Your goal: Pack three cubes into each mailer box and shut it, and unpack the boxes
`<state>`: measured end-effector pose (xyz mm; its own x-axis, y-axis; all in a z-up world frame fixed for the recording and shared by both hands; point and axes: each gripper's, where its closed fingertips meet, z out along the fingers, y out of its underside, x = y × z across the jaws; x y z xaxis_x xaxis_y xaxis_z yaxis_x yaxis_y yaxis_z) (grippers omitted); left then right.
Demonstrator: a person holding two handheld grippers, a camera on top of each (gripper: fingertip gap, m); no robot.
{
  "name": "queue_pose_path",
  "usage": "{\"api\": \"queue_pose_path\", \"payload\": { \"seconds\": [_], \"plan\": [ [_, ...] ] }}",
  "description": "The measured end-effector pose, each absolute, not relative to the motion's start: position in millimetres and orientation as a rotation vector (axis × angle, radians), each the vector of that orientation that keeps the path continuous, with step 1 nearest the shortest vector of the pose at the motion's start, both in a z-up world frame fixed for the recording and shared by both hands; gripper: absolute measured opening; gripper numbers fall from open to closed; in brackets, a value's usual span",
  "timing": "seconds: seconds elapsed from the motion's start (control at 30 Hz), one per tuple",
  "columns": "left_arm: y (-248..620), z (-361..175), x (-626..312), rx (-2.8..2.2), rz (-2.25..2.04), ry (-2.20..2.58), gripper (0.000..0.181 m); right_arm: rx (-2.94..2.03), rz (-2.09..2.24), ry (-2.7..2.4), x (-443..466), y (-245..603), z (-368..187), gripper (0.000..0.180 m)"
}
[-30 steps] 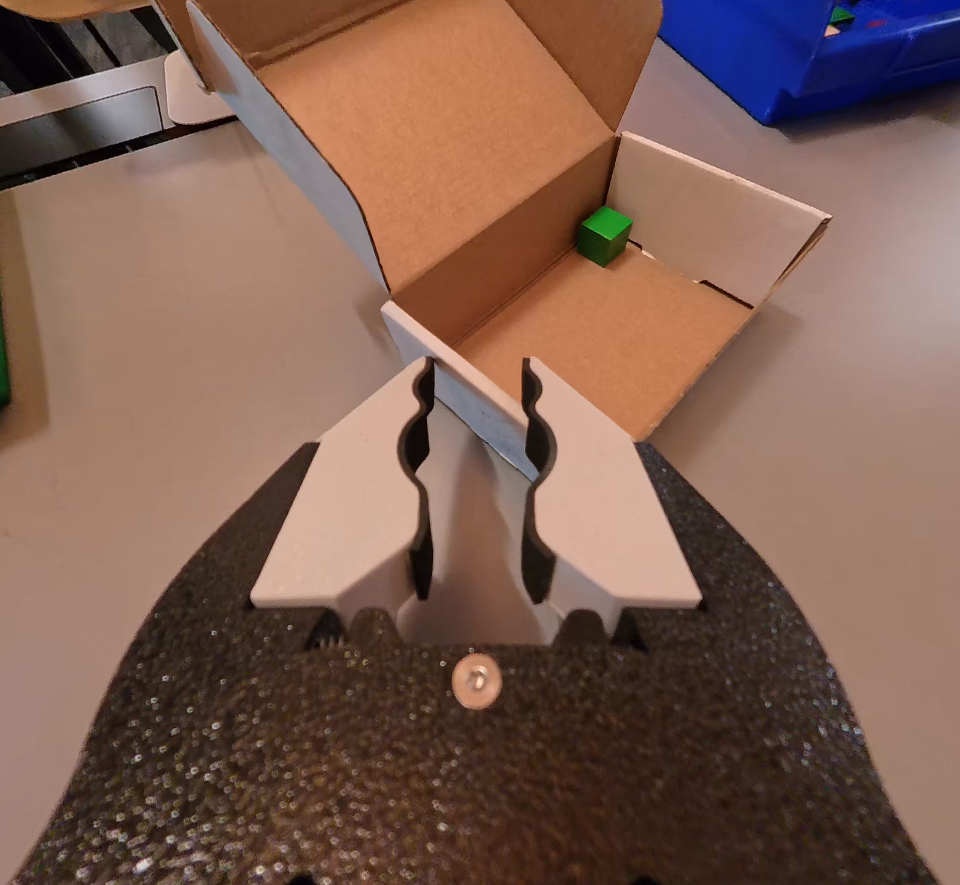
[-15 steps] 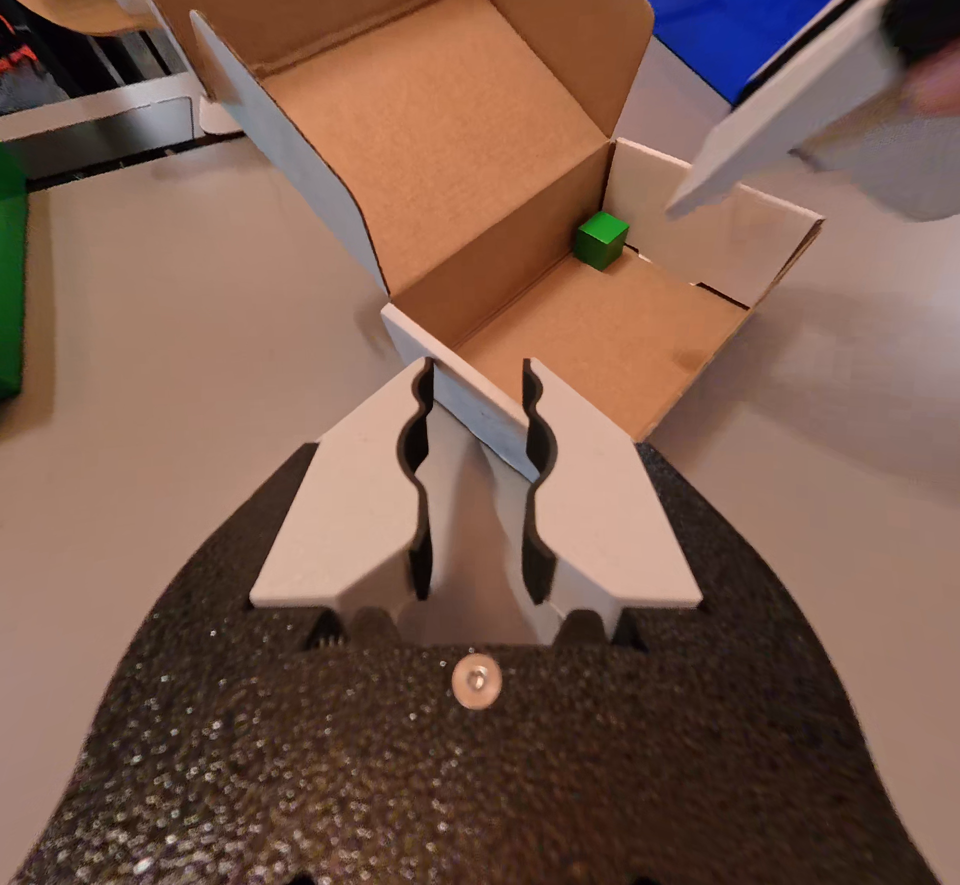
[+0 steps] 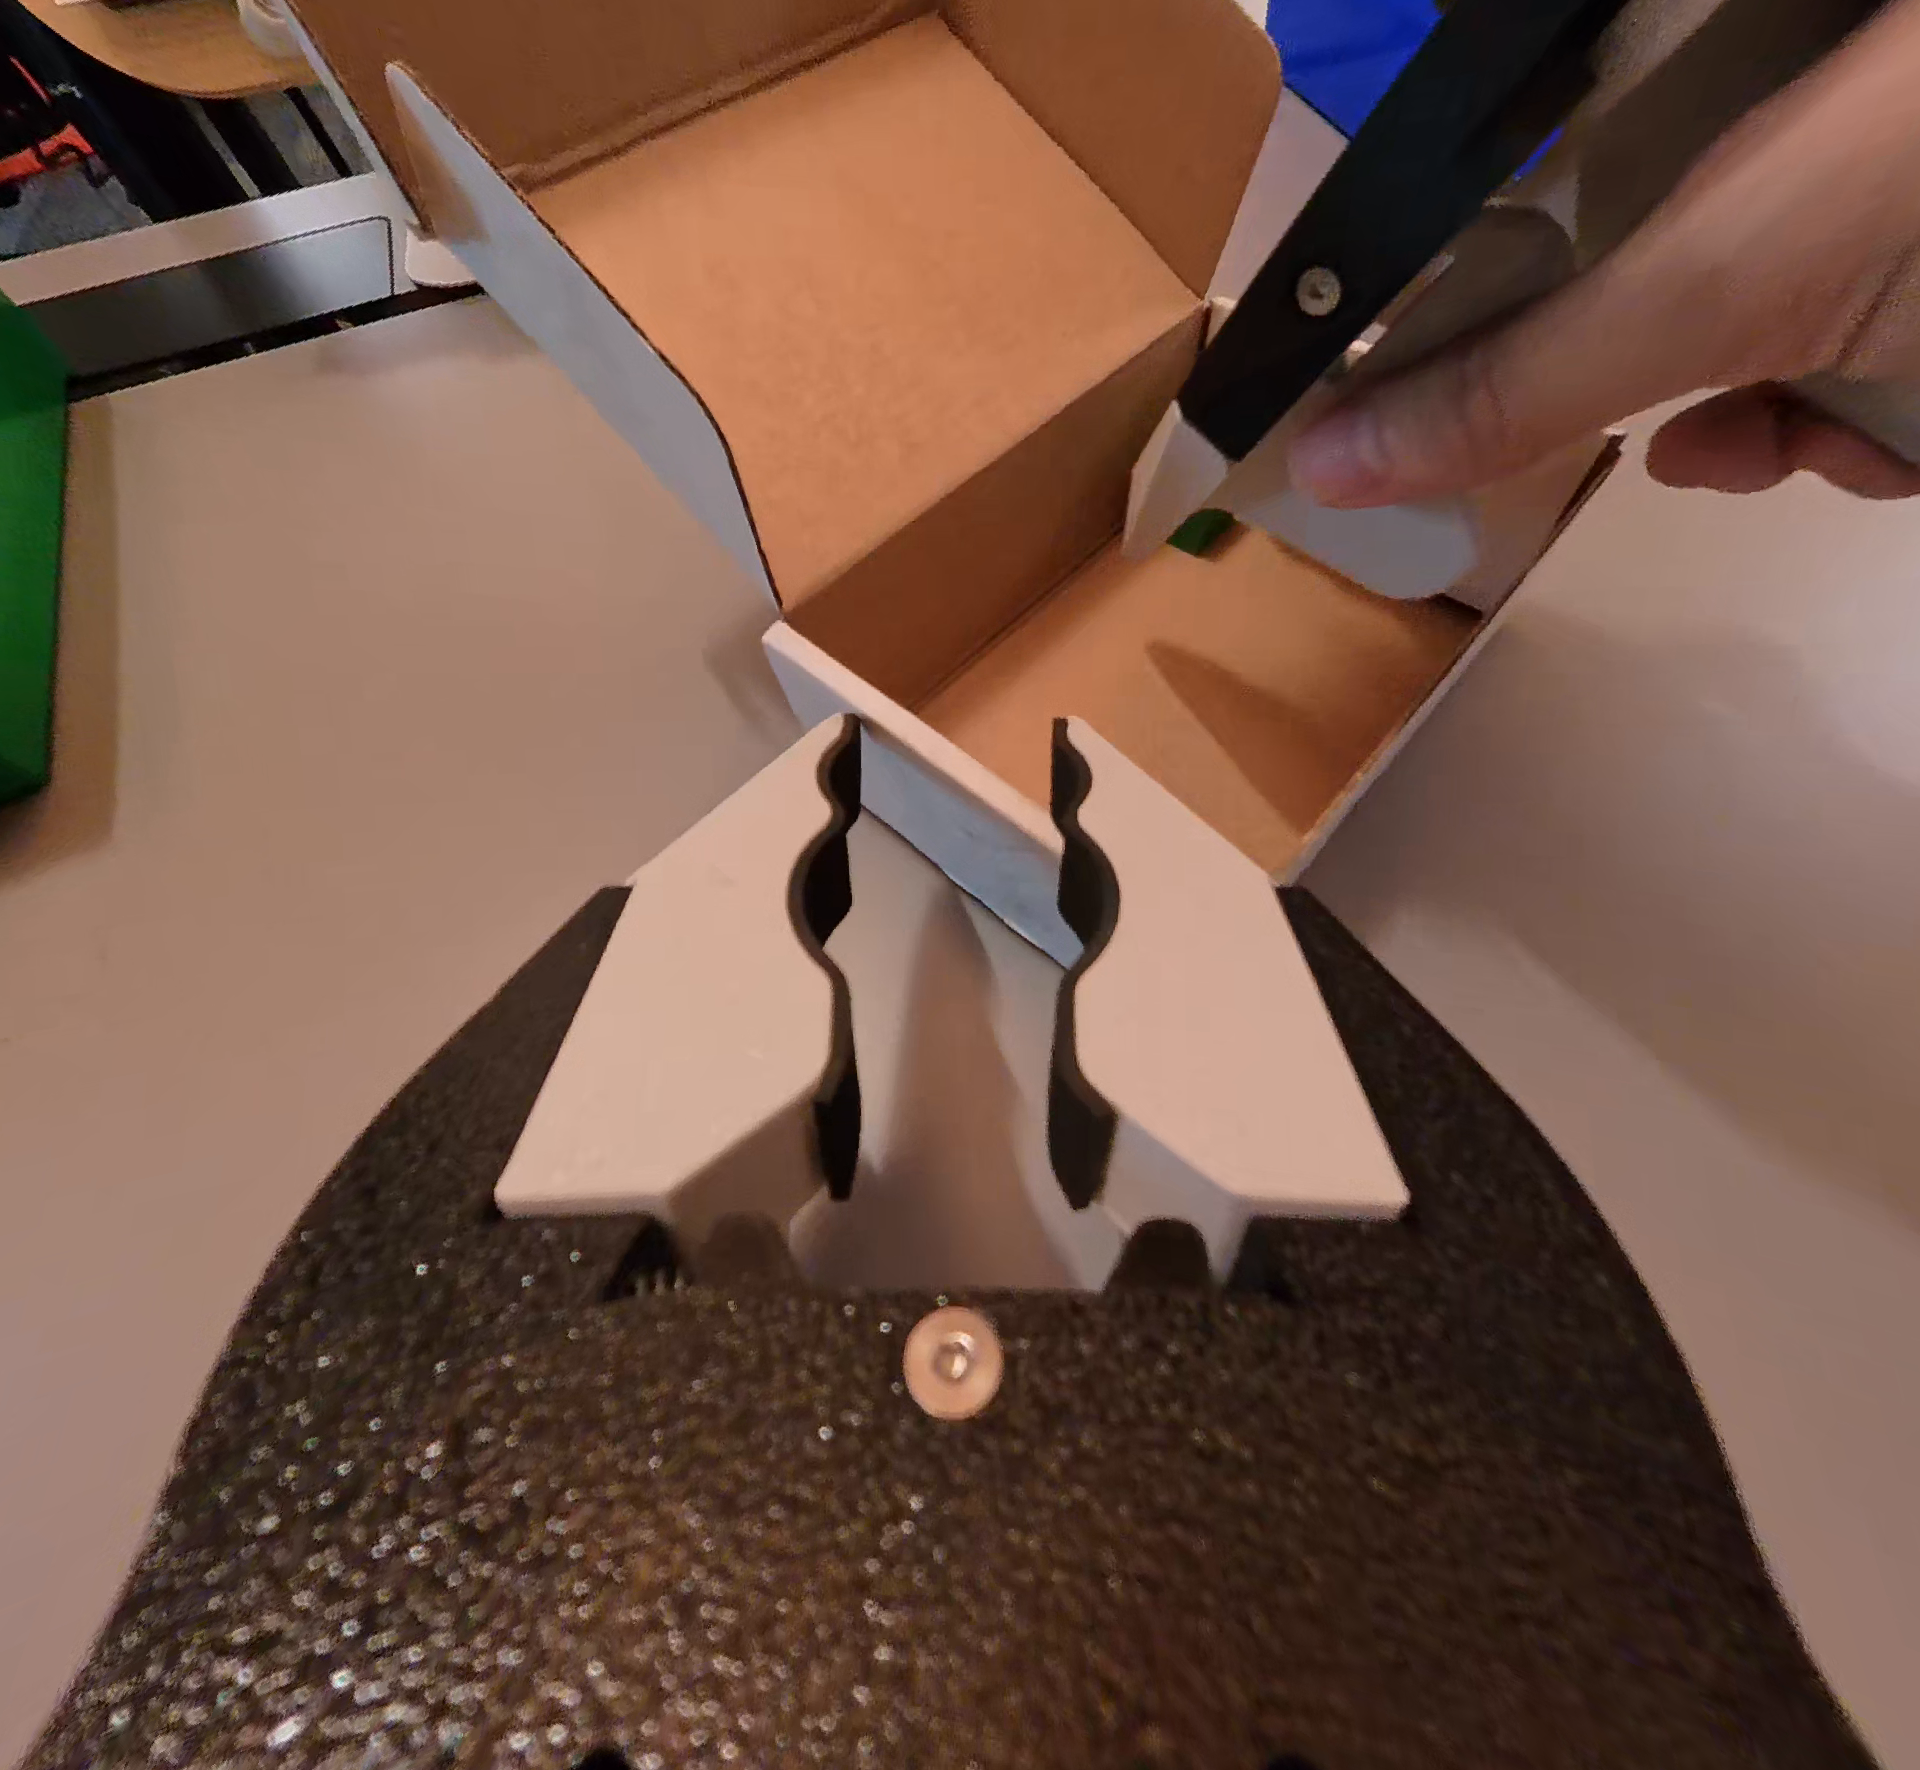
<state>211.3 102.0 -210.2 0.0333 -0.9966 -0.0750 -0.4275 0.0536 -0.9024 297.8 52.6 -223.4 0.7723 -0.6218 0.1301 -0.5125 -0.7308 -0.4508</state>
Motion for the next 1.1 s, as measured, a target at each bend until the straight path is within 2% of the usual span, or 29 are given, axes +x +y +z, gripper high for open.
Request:
{"api": "queue_pose_path", "payload": {
  "seconds": [0.03, 0.1, 0.43, 0.53, 0.6, 0.77, 0.87, 1.0, 1.1],
  "plan": [
    [101.5, -209.9, 211.0, -1.494, -0.881, 1.513, 0.034, -2.577, -0.417, 0.868, 301.4, 49.4, -224.1, 0.051],
    [100.1, -209.8, 210.5, -1.492, -0.877, 1.51, 0.035, -2.594, -0.434, 0.855, 304.0, 47.6, -228.1, 0.045],
    [95.9, -209.8, 210.7, -1.475, -0.894, 1.531, 0.036, -2.624, -0.409, 0.884, 310.9, 51.2, -249.8, 0.039],
    [96.5, -209.8, 211.5, -1.477, -0.904, 1.534, 0.036, -2.614, -0.394, 0.892, 313.9, 51.7, -250.4, 0.021],
    [96.9, -209.9, 211.9, -1.48, -0.91, 1.535, 0.035, -2.622, -0.385, 0.875, 314.5, 52.1, -250.2, 0.021],
    [97.8, -210.1, 212.3, -1.481, -0.915, 1.54, 0.034, -2.626, -0.422, 0.627, 299.1, 56.3, -224.3, 0.02],
    [98.1, -210.1, 212.5, -1.481, -0.916, 1.541, 0.034, -2.533, -0.383, 0.517, 286.5, 54.0, -189.2, 0.02],
    [99.0, -209.8, 213.1, -1.473, -0.913, 1.543, 0.034, -2.486, -0.681, 0.709, 346.9, -36.7, -138.1, 0.02],
    [99.7, -209.2, 213.9, -1.464, -0.905, 1.544, 0.034, -2.435, -0.873, 1.001, 421.0, -126.9, -125.2, 0.02]
  ]
}}
